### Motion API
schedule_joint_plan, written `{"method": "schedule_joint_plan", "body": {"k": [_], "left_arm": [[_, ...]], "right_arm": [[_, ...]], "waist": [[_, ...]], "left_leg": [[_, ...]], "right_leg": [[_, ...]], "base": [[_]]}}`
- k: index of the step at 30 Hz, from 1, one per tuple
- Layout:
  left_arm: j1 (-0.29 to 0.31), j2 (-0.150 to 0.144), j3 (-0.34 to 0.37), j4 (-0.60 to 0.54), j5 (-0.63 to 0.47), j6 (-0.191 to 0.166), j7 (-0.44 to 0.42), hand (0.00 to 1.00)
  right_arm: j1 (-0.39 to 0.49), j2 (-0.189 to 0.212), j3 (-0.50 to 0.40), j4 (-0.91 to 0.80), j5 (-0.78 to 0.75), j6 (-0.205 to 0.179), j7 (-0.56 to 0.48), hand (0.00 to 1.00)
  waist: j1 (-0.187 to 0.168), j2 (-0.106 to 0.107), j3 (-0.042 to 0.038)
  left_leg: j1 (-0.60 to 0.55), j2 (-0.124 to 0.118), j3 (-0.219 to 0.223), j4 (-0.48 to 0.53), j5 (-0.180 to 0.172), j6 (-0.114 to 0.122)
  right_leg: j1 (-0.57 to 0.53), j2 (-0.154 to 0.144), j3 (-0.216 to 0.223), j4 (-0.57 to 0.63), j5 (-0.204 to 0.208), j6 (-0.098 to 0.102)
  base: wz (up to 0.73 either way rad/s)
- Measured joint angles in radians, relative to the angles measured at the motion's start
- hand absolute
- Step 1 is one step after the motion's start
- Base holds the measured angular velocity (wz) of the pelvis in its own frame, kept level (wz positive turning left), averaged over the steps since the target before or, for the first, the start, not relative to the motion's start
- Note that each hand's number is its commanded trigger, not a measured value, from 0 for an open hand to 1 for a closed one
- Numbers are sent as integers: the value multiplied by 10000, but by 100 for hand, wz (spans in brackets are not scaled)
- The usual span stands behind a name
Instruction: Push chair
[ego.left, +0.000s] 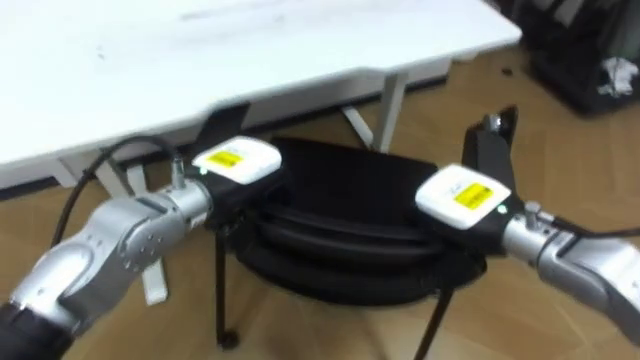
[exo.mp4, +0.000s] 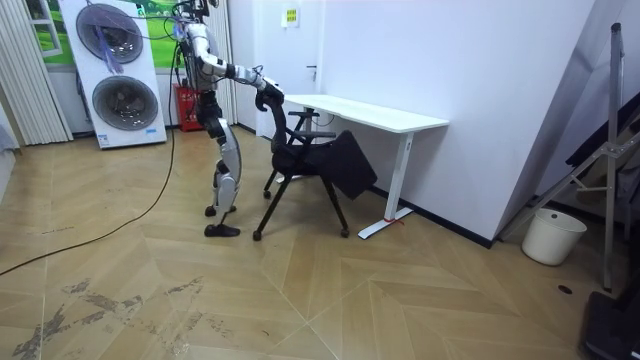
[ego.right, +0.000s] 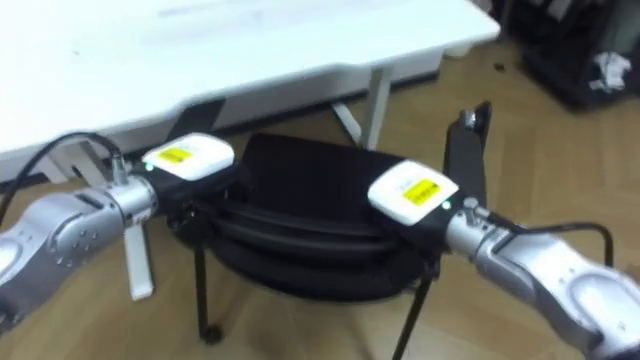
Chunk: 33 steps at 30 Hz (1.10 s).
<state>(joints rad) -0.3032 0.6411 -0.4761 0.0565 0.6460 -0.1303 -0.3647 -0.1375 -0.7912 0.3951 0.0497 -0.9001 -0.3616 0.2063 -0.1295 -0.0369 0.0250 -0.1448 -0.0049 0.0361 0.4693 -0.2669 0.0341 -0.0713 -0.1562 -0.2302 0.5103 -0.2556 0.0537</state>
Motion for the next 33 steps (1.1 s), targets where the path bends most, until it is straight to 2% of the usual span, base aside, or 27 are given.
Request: {"method": "schedule_joint_plan", "body": {"k": [1,3,4,5,7,9,13,15,18,19,20,21,22,24,25,27,28,29,31,32,33], "left_arm": [[0,-3,0,5,21,1,3,100],[-1,62,3,3,19,-31,79,100],[2,91,5,4,22,-33,84,100],[2,114,8,4,18,-44,89,100],[3,181,10,4,-10,-53,101,100],[3,176,17,2,-9,-56,113,100],[9,181,49,4,30,-56,84,100],[129,125,237,-6,96,-128,69,100],[180,-59,313,60,383,-135,91,100],[178,-55,370,87,382,-162,91,100],[178,-66,412,108,382,-186,93,100],[177,-66,440,126,391,-206,148,100],[176,-65,442,150,402,-237,200,100],[192,-66,439,219,413,-301,272,100],[220,-81,437,215,414,-304,266,100],[248,-42,436,208,397,-311,221,100],[277,-9,437,206,366,-314,224,100],[307,2,438,194,354,-310,223,100],[328,54,440,172,323,-312,222,100],[340,33,432,168,325,-317,260,100],[339,28,435,98,326,-319,287,100]], "right_arm": [[4,8,0,-3,6,5,9,100],[3,-4,0,-130,15,24,73,100],[3,-3,-1,-220,13,68,146,100],[2,-7,-2,-270,13,99,161,100],[-9,-5,-1,-391,4,160,188,100],[-18,12,-2,-473,4,240,345,100],[-19,52,-2,-600,-16,350,496,100],[-19,96,-2,-701,-60,431,630,100],[-19,224,-1,-590,-48,442,694,100],[-20,315,-6,-539,-62,472,647,100],[-19,349,-6,-524,-68,504,613,100],[-19,388,-6,-498,-81,526,577,100],[-12,398,-5,-490,-79,526,581,100],[42,437,-5,-474,-81,561,594,100],[78,460,-5,-465,-80,564,607,100],[92,506,-6,-473,-81,586,612,100],[91,505,-6,-528,-81,582,676,100],[90,511,-5,-544,-81,579,691,100],[88,490,-9,-610,-35,588,699,100],[83,419,-10,-639,-31,583,700,100],[83,311,-28,-705,-25,584,683,100]], "waist": [[-46,33,3],[-65,138,26],[-30,224,43],[3,270,58],[239,328,64],[324,327,63],[726,323,63],[866,280,58],[998,125,65],[1025,50,43],[1023,41,41],[975,11,47],[842,-21,51],[749,-77,63],[837,-100,56],[1002,-116,53],[1047,-121,46],[1078,-128,38],[1140,-183,40],[1123,-178,-56],[1061,-245,-117]], "left_leg": [[-9,-32,-144,4,4,7],[-47,-83,-514,39,34,37],[-87,-100,-641,70,32,34],[-107,-117,-690,70,35,27],[-174,-111,-766,-16,93,-63],[-185,-95,-998,-35,136,-137],[-60,-58,-1347,-281,262,-354],[2,-57,-1641,-409,362,-497],[60,-44,-2039,-347,454,-654],[-128,-5,-2007,-78,457,-664],[-253,54,-1970,78,456,-669],[-455,237,-1571,327,473,-703],[-631,535,-819,581,473,-703],[-852,895,-62,1141,473,-702],[-1053,1018,-66,1662,473,-702],[-1219,1155,-85,2128,476,-698],[-1262,1161,-139,2262,497,-719],[-1254,1158,-150,2253,497,-719],[-1396,1069,-147,2174,501,-710],[-1660,658,-69,1969,428,-641],[-1959,48,-53,1362,480,-533]], "right_leg": [[46,51,121,-46,28,6],[151,324,959,-375,71,-15],[378,453,1217,-787,74,-9],[497,490,1231,-987,89,16],[806,518,947,-1581,110,92],[1010,570,639,-1804,94,116],[1240,755,591,-2117,87,58],[1325,816,320,-2117,5,-85],[1466,953,226,-1995,-237,-345],[1577,1017,35,-1981,-376,-467],[1605,1077,-105,-1987,-397,-496],[1691,1188,-394,-2012,-437,-585],[1817,1283,-743,-1999,-502,-692],[1966,1499,-818,-2020,-652,-880],[2024,1612,-782,-1938,-835,-1022],[1953,1640,-803,-1616,-1091,-1187],[1933,1657,-817,-1432,-1254,-1260],[1906,1649,-808,-1334,-1294,-1288],[1891,1625,-506,-1089,-1394,-1423],[1829,1581,-332,-1140,-1397,-1432],[1681,1549,17,-1133,-1387,-1449]], "base": [[47],[50],[36],[28],[22],[37],[24],[30],[44],[54],[61],[78],[86],[66],[33],[8],[7],[10],[15],[23],[7]]}}
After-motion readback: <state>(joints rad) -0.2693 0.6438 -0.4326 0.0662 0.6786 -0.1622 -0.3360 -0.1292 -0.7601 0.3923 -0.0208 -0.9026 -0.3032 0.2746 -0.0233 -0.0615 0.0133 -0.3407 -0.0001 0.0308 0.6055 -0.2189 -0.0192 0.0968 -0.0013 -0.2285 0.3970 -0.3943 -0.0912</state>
